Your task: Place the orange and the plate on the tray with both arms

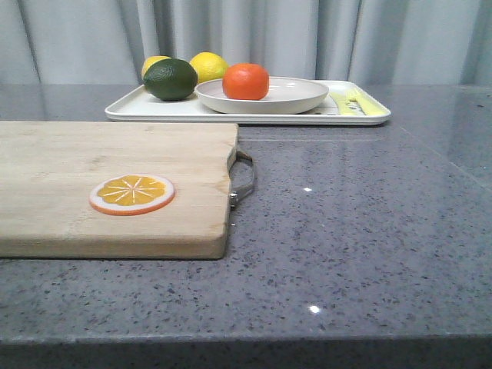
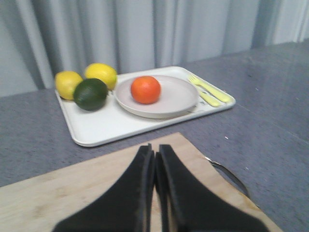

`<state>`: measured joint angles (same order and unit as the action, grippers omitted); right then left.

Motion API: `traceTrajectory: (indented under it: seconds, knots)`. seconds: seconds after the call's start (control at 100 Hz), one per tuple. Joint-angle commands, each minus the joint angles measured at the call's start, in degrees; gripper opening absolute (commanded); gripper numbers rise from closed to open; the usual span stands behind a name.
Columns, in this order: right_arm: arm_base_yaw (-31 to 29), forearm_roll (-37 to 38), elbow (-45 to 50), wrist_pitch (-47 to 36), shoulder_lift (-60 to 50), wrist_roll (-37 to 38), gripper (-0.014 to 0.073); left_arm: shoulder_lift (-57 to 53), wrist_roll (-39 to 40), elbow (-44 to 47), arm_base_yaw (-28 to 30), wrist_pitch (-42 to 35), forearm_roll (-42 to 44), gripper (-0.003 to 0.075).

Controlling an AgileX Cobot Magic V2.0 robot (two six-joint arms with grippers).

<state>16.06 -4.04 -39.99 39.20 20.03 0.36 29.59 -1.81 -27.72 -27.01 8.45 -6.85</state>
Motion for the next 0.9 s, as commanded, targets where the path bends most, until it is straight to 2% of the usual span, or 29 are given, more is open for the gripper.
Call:
traceTrajectory:
  seconds: [0.0, 0.5, 0.72, 0.76, 0.89]
  knots:
    - [-0.1, 0.6, -1.2, -4.9, 0.3, -0.4, -0.0076, -4.0, -0.2, 1.5, 3.2, -8.1, 0.9, -0.0020]
    - [-0.1, 0.6, -1.2, -4.9, 0.3, -0.4, -0.0076, -25.6, -0.2, 21.0, 24.0, -8.9, 1.5, -0.0020]
    - [-0.1, 0.6, -1.2, -4.9, 0.3, -0.4, -0.0076, -31.5, -0.1, 28.4, 27.2, -13.4, 1.5, -0.0020]
    - [-0.1, 0.6, -1.2, -4.9, 0.3, -0.4, -0.0076, -31.9, -0.1, 28.3, 27.8, -10.7, 1.5, -0.0020]
    - [-0.1, 0.6, -1.2, -4.8, 0.3, -0.4, -0.0076, -31.8, 0.2, 28.3, 29.2, -10.3, 1.5, -0.0020]
